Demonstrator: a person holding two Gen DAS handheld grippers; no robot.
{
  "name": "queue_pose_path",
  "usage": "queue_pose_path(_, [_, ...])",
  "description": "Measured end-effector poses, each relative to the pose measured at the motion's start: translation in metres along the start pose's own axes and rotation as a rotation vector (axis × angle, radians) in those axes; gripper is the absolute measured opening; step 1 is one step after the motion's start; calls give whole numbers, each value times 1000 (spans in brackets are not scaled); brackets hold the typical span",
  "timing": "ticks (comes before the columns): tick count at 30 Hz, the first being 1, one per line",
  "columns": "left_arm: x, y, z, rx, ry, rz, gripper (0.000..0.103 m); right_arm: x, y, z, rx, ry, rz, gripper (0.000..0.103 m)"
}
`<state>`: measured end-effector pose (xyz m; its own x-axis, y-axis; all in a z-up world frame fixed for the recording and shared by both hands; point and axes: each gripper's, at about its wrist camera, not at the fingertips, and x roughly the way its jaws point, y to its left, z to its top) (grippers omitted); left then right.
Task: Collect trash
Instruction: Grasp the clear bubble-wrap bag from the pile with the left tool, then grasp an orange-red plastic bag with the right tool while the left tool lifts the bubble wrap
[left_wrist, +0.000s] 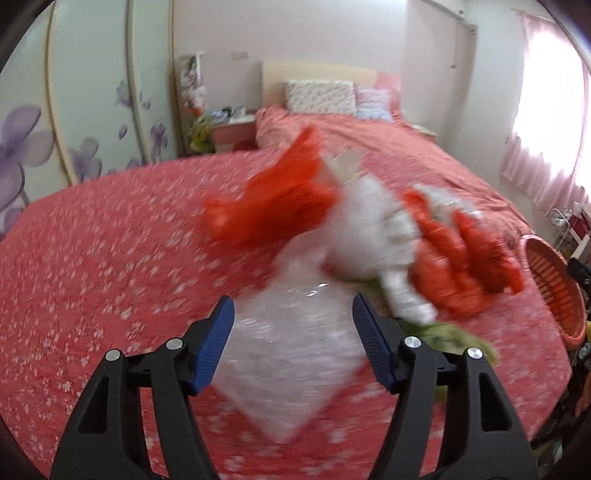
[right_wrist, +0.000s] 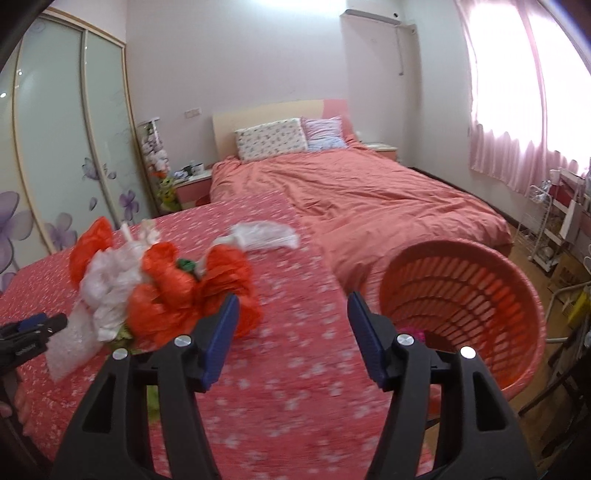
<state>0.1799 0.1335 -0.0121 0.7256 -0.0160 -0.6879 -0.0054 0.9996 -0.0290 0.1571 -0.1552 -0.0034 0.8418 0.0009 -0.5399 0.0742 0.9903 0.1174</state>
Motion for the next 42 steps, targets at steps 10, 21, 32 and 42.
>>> queue_pose_path(10, [32, 24, -7, -76, 99, -64, 62, 13, 30, -1, -32, 41, 24, 60])
queue_pose_path(21, [2, 43, -11, -105, 30, -82, 19, 46, 41, 2, -6, 93, 40, 59])
queue_pose_path(32, [-32, 84, 8, -181, -92, 6, 19, 94, 70, 20, -27, 133, 19, 58])
queue_pose_path(42, [-44, 75, 13, -188, -124, -17, 19, 112, 66, 7, -70, 213, 2, 43])
